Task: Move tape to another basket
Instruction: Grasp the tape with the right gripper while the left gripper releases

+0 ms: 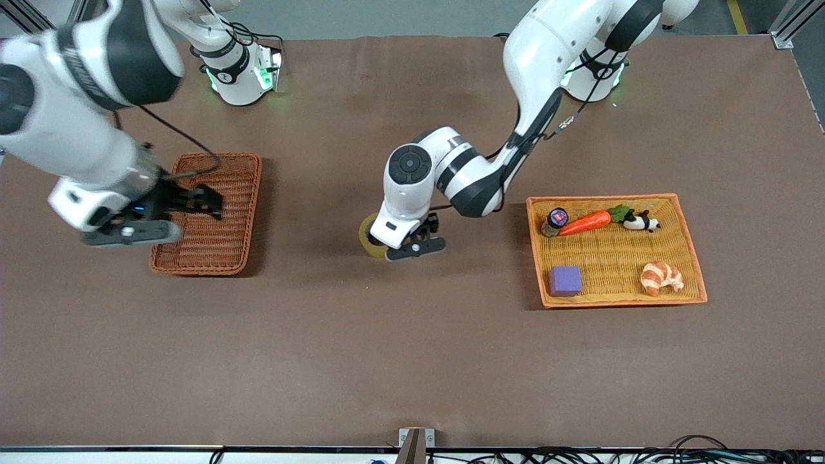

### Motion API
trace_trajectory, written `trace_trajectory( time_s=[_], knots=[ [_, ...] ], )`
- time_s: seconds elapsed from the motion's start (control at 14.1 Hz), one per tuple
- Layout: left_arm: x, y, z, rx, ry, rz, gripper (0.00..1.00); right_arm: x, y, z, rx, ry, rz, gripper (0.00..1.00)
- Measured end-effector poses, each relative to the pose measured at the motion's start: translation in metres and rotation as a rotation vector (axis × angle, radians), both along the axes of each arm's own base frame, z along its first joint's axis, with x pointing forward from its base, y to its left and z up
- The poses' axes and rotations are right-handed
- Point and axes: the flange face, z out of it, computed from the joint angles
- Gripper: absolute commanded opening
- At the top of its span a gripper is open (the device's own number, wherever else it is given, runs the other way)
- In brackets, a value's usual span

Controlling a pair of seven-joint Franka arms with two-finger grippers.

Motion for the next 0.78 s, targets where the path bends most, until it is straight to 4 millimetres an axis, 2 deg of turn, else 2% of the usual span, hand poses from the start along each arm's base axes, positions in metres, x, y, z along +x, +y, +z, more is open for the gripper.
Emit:
trace_trajectory(
  time_s=[0.21, 0.36, 0.43, 0.64, 0.78],
  knots=[
    [0.039, 0.080, 0.112, 0.071, -0.056, 0.108, 1.00, -0.008, 0.059, -0.064, 0.027, 0.020, 0.012, 1.00],
    [0.065, 0.152, 0.179, 0.077, -0.092, 0.158, 1.00, -0.015, 0.095, -0.102, 0.043, 0.051, 0.023, 1.00],
    [0.074, 0.189, 0.206, 0.085, -0.101, 0.148, 1.00, -0.017, 0.114, -0.123, 0.053, 0.058, 0.020, 1.00],
    [0.084, 0.279, 0.255, 0.138, -0.073, 0.054, 1.00, -0.031, 0.168, -0.188, 0.024, 0.053, 0.001, 1.00],
    [0.090, 0.339, 0.277, 0.146, -0.055, -0.004, 1.00, -0.041, 0.190, -0.227, 0.003, 0.061, 0.015, 1.00]
  ],
)
